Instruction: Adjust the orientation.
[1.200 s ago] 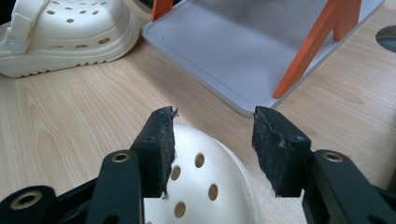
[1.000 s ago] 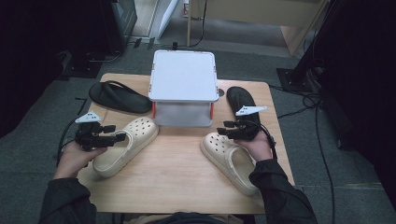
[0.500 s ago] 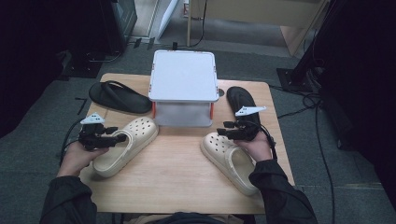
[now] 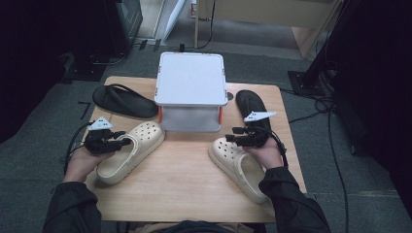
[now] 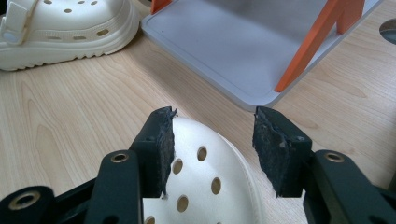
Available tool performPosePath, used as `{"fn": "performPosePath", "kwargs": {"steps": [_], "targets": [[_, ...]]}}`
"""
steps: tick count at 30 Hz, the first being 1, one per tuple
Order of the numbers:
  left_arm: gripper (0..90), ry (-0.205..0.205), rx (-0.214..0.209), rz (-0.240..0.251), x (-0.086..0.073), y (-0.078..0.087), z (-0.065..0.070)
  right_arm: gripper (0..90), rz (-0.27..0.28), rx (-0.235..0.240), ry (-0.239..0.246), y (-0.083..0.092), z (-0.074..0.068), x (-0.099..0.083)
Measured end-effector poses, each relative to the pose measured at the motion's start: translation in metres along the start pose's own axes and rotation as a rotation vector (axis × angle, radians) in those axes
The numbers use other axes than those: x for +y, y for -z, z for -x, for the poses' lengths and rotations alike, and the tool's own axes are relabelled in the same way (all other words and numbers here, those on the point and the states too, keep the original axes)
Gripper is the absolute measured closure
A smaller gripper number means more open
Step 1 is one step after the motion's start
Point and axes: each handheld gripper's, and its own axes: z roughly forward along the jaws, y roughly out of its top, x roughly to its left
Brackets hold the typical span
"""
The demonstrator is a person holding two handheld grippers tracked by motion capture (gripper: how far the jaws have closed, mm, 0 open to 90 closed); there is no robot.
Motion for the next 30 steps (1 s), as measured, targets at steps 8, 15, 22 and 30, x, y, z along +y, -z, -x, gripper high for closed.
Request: {"fn": "performPosePath", "kwargs": {"steps": [8, 15, 22, 30], "targets": [[69.1, -0.014, 0.004, 0.016, 0.002, 0.004, 0.002, 48.8, -0.001, 0.0, -0.007, 0.001, 0.0, 0.0], [78.3, -0.009, -0.003, 0.029, 0.004, 0.009, 0.002, 48.7, 0.0, -0.002, -0.004, 0.0, 0.0, 0.0], [80.2, -0.008, -0.007, 0.039, 0.01, 0.017, 0.009, 48.6, 0.001, -0.003, -0.006, 0.001, 0.0, 0.0], [82.6, -0.033, -0.04, 0.054, 0.025, 0.021, 0.027, 48.6, 0.001, -0.004, -0.007, 0.001, 0.0, -0.001]]}}
